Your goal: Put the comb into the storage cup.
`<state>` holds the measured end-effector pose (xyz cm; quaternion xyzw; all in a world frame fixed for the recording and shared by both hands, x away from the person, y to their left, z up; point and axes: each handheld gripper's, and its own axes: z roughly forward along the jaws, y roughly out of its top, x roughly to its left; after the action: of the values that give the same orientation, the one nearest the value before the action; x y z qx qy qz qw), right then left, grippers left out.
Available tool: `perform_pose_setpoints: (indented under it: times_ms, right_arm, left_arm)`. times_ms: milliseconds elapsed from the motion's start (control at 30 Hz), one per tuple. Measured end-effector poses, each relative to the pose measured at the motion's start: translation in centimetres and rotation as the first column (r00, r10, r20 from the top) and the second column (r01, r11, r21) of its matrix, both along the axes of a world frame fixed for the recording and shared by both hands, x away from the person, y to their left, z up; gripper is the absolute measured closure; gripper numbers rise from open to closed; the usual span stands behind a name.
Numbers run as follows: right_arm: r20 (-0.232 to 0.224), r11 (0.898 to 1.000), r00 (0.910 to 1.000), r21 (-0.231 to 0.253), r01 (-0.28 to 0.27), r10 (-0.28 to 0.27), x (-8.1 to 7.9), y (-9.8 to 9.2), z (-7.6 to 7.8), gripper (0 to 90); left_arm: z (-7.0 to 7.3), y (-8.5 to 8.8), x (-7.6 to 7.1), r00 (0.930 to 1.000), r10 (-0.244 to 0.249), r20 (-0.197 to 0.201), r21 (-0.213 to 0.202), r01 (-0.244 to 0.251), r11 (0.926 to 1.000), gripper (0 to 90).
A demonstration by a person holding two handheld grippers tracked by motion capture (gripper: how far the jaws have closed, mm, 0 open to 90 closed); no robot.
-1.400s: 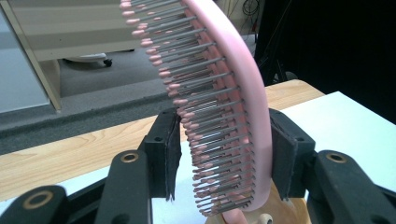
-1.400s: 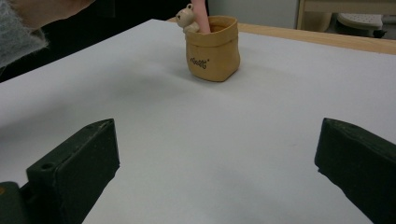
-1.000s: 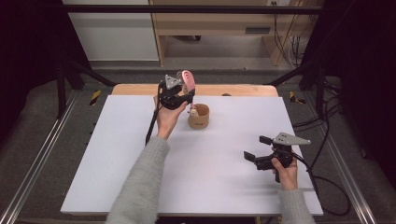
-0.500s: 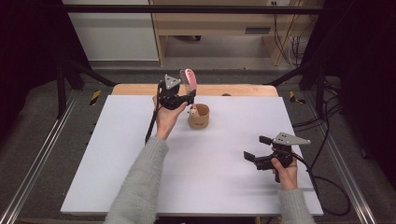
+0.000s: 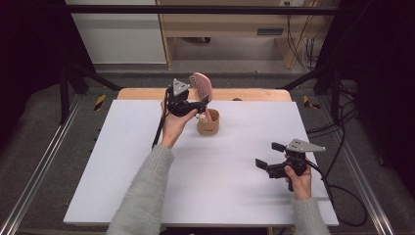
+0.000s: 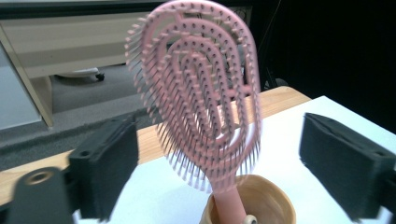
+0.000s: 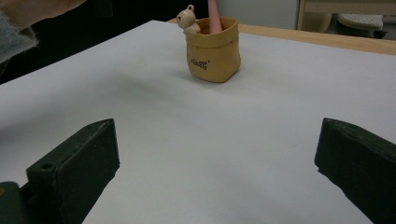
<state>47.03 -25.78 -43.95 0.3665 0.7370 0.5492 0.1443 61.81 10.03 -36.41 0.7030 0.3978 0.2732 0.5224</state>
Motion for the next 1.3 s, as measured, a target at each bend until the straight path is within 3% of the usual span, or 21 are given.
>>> perform_pose_setpoints:
  times_ms: [267, 600, 1300]
  right_arm:
    - [0.007, 1.000, 1.0000, 0.000, 0.002, -0.002, 0.0, 0.0, 0.0, 0.3]
    - [0.007, 1.000, 1.0000, 0.005, 0.001, -0.001, 0.0, 0.0, 0.1, 0.3]
    - [0.009, 1.000, 1.0000, 0.000, 0.001, -0.001, 0.0, 0.1, 0.1, 0.3]
  left_arm:
    - [0.6, 0.1, -0.8, 1.0000, -0.007, 0.004, -0.006, 0.007, 1.0000, 2.1]
    - [0.6, 0.8, -2.0, 0.9998, -0.021, 0.008, -0.014, 0.021, 0.9997, 1.7]
    - [1.2, 4.6, -6.2, 0.9914, -0.127, 0.032, -0.070, 0.129, 0.9892, 1.7]
